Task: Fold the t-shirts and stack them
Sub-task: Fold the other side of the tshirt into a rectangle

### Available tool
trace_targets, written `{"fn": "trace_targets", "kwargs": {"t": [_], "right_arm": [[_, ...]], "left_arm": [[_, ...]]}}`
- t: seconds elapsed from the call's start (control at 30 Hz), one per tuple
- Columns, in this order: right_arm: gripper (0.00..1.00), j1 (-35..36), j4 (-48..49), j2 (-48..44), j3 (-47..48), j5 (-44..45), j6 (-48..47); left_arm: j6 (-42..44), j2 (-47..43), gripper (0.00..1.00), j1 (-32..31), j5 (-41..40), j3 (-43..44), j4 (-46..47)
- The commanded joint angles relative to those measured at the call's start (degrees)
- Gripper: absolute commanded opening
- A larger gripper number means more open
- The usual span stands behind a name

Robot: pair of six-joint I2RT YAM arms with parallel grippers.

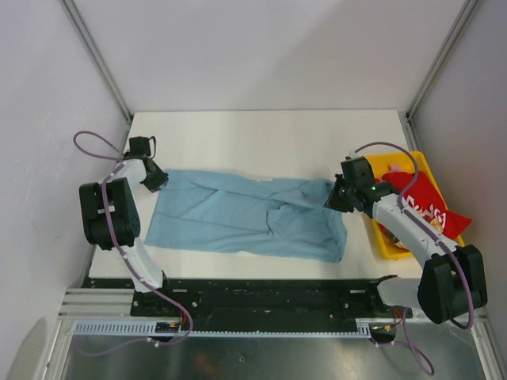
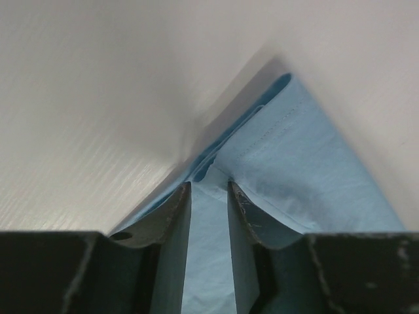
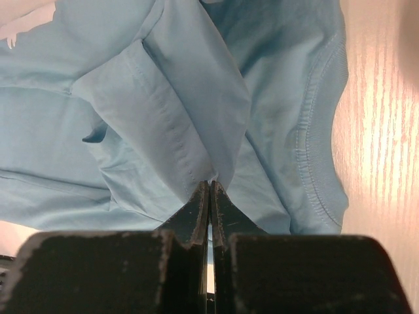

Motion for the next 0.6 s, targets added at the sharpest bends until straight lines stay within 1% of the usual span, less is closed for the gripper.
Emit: {"fn": "trace_targets", "kwargs": {"t": [0.0,0.33,0.57], "right_arm": [[0.0,0.7,1.6,-0.2,0.0,0.8,1.0],[0.0,1.6,2.6,1.5,0.0,0.9,1.3],[0.0,1.9,3.1,2.3,0.0,0.8,1.4]], "left_arm": [[-1.2,-1.7,0.33,0.2,1.8,2.2,2.8],[-2.1,0.3,0.32,0.3,1.7,4.9,2.8],[-3.3,1.3,0.3,0.3,0.5,4.3,2.7]]}}
